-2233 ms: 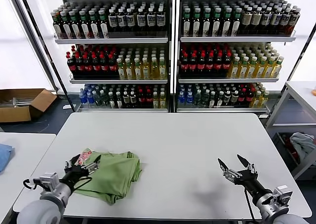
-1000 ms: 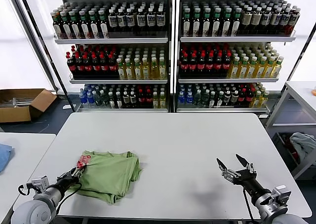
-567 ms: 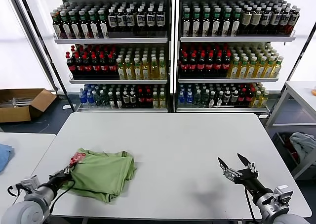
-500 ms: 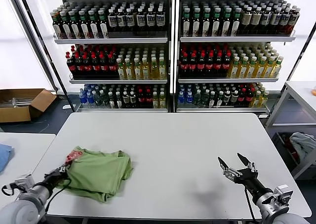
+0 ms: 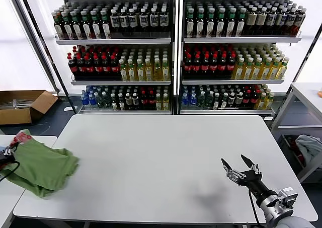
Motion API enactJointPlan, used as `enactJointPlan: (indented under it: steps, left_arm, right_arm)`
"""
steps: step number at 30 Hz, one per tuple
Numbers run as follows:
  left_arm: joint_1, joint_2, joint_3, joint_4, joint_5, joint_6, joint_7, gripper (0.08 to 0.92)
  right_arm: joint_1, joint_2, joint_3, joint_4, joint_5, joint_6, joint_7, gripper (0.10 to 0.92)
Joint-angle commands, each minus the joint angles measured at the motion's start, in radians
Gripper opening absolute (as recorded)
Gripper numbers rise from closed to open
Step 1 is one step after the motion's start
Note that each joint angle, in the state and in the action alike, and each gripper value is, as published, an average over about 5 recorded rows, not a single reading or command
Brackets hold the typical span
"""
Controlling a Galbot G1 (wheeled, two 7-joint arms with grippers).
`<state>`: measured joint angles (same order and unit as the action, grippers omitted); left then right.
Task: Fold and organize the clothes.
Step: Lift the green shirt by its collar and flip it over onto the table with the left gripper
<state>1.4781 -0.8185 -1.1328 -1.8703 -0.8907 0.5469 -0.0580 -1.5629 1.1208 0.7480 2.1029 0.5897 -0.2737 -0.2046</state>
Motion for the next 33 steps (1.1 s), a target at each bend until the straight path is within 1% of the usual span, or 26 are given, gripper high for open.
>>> enactJointPlan:
  steps: [1,5,8,10,13,16,20,23,25,28,33]
  left_arm:
    - [-0.01,-0.037,-0.047,-0.133,0.023,0.019,-0.038,0.102]
    - [0.001,-0.167,0.101,-0.253,0.058,0.02,-0.074,0.102]
    - [-0.006,-0.251,0.258,-0.307,0.115,0.011,-0.102,0.102]
    - [-0.01,-0.298,0.38,-0.322,0.173,0.001,-0.112,0.102]
    - [-0.016,-0.342,0.548,-0.339,0.221,-0.007,-0.135,0.102]
    - [-0.038,-0.351,0.672,-0.351,0.234,-0.004,-0.157,0.102]
    - [-0.079,-0.321,0.799,-0.348,0.239,0.0,-0.174,0.102]
    - [-0.125,-0.302,0.883,-0.346,0.215,0.009,-0.211,0.102]
    - [-0.17,-0.298,0.942,-0.346,0.177,0.02,-0.255,0.102]
    - [-0.241,-0.304,1.017,-0.343,0.116,0.03,-0.314,0.102]
    - [-0.313,-0.324,1.082,-0.312,0.048,0.03,-0.356,0.102]
  right_arm:
    - [-0.004,-0.001,0.023,0.001,-0.001,0.006,-0.004,0.823]
    - [-0.008,-0.001,0.027,0.007,-0.005,0.005,-0.004,0.823]
    - [-0.005,0.001,0.021,0.012,-0.01,0.003,-0.001,0.823]
    - [-0.001,0.004,0.015,0.016,-0.014,0.001,0.002,0.823]
    - [0.003,0.008,0.007,0.022,-0.021,-0.001,0.006,0.823]
    - [0.0,0.008,0.006,0.03,-0.026,-0.003,0.008,0.823]
    - [-0.008,0.005,0.013,0.035,-0.026,-0.005,0.009,0.823]
    - [-0.013,0.005,0.012,0.037,-0.028,-0.005,0.01,0.823]
    - [-0.013,0.006,0.006,0.038,-0.03,-0.006,0.011,0.823]
    - [-0.009,0.008,-0.006,0.04,-0.037,-0.01,0.016,0.823]
    - [-0.007,0.002,-0.022,0.046,-0.037,-0.019,0.022,0.823]
